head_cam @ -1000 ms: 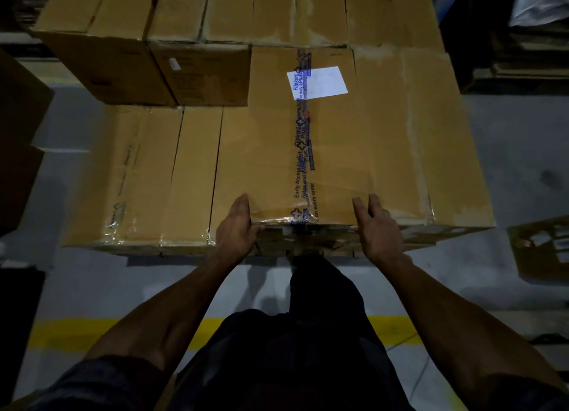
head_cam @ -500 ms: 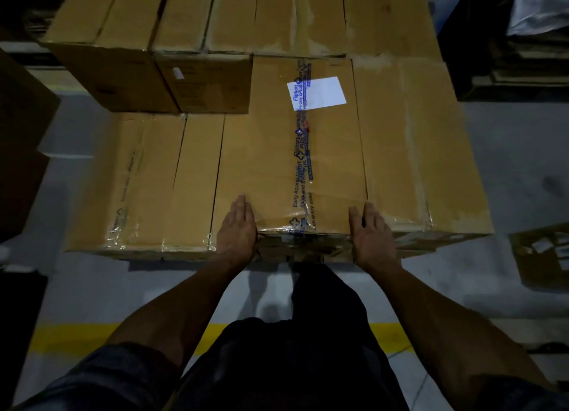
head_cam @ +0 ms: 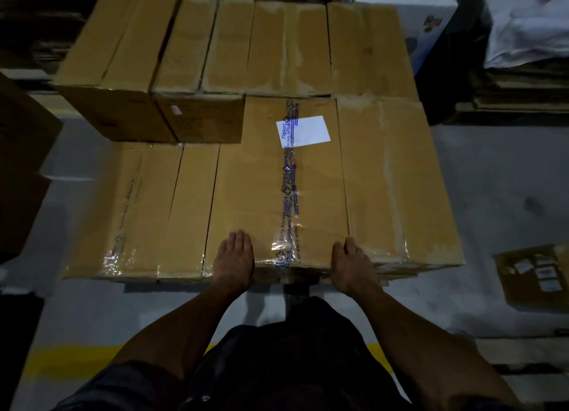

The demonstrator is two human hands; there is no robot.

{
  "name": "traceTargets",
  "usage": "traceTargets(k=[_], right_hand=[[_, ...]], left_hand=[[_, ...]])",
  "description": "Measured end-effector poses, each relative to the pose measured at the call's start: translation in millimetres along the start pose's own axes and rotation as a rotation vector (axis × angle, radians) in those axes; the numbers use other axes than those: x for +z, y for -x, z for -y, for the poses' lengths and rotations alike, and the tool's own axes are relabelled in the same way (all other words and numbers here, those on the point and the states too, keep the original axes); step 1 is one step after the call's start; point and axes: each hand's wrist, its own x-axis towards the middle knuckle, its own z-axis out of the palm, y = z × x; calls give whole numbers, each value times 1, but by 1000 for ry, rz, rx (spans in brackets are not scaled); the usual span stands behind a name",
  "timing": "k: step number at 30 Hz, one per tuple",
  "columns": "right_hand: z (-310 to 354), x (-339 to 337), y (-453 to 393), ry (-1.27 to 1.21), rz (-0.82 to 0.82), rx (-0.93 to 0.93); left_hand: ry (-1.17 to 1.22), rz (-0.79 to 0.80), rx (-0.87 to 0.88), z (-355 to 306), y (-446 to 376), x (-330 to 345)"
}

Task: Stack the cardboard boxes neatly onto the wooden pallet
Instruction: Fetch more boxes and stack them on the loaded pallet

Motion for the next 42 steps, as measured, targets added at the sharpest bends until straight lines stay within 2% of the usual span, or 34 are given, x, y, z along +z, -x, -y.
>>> traceTargets(k=[4, 7, 10, 15, 20, 28, 36, 42], right_hand=[[3, 4, 27, -28, -62, 30], [10, 15, 56, -107, -109, 123], [13, 38, 97, -198, -195, 215], [7, 75, 165, -304, -222, 393], [-17, 90, 208, -363, -281, 496], [-98, 105, 255, -452, -314, 620], [-237, 102, 288, -503, -283, 659], [-311, 76, 291, -563, -293, 679]], left_hand=[[39, -83, 36, 1, 13, -11], [62, -128, 97, 1, 28, -12], [46, -139, 176, 0, 48, -6], [-20, -154, 313, -20, 77, 8], [-71, -144, 463, -58, 89, 14], [-131, -120, 628, -173, 102, 14], [-157, -122, 707, -339, 114, -2], [-129, -150, 747, -437, 112, -33]])
